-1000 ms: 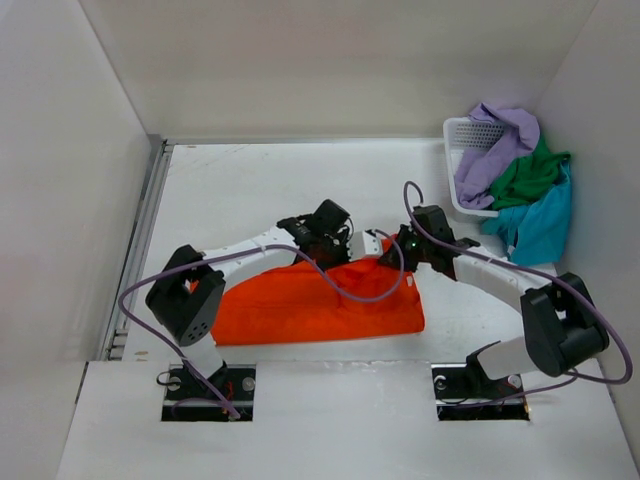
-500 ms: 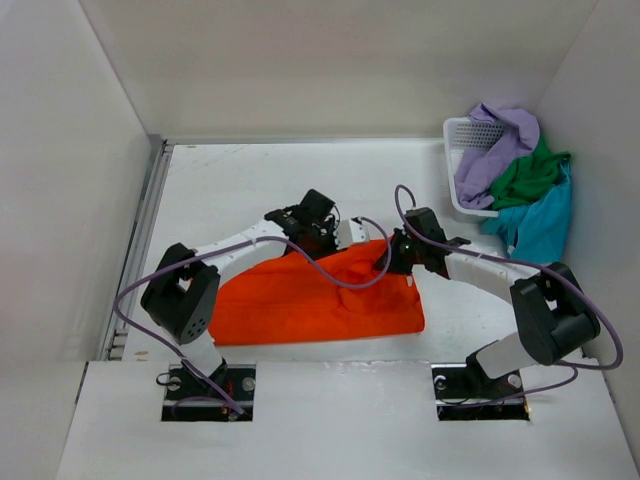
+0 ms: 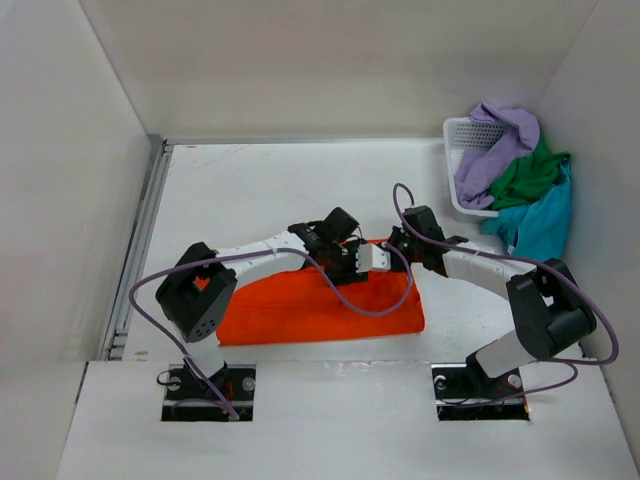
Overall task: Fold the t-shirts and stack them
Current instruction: Fold the other side of the tshirt into a rectangle
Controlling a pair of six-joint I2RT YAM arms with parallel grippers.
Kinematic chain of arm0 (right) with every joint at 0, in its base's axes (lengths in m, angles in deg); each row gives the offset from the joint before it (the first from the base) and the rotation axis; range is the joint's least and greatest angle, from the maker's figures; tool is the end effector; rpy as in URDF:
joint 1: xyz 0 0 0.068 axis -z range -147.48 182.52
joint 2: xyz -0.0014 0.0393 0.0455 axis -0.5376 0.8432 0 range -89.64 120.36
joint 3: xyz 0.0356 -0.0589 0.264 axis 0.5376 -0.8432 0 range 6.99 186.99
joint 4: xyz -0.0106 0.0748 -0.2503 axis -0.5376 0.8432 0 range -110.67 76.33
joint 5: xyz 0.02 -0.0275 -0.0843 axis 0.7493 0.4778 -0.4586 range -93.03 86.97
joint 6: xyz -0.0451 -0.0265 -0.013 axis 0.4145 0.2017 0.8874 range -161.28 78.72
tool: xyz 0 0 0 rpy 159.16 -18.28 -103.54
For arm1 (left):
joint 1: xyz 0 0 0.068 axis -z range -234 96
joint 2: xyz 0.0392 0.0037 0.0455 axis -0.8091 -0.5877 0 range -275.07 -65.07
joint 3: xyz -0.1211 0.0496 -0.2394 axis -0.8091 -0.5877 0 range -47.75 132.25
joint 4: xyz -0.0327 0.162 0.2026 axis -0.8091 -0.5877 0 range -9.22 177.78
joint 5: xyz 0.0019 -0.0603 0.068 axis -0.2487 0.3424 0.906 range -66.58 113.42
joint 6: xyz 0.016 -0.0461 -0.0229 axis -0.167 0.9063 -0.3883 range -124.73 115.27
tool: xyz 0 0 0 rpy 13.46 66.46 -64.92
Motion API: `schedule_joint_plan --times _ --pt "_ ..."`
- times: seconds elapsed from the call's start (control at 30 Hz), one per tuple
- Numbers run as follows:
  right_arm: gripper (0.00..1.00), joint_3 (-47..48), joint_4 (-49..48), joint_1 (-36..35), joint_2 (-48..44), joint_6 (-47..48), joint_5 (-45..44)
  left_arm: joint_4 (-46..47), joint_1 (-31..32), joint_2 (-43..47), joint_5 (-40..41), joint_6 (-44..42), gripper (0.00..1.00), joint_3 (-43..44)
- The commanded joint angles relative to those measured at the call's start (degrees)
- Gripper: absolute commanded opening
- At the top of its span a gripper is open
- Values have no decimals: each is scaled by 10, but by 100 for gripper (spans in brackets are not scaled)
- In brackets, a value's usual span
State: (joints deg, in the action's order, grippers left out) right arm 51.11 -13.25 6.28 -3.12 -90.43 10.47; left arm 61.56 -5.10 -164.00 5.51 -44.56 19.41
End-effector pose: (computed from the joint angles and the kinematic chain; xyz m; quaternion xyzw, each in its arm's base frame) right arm 0.2613 0.1380 0.1732 0.1456 0.9221 0.2959 0.2025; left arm 0.2270 -0.2771 0.2048 0.6947 0.6487 -0.1707 0.2597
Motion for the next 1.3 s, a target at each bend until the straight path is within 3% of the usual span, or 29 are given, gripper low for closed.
schedule_joint_plan --times 0.0,0.27,0.7,0.97,1.27 --pt "1 15 -29 2 -10 -5 -2 68 -14 -19 13 13 46 15" --pt "1 11 -28 4 -22 -7 1 172 -1 -44 103 54 42 -18" --pt "2 12 -22 12 -29 -5 3 115 11 -33 128 44 37 -55" --pt "2 -1 -15 19 -50 -2 0 108 23 13 192 23 20 -55" --pt "1 -20 13 16 -94 0 -12 86 20 35 213 19 11 -59"
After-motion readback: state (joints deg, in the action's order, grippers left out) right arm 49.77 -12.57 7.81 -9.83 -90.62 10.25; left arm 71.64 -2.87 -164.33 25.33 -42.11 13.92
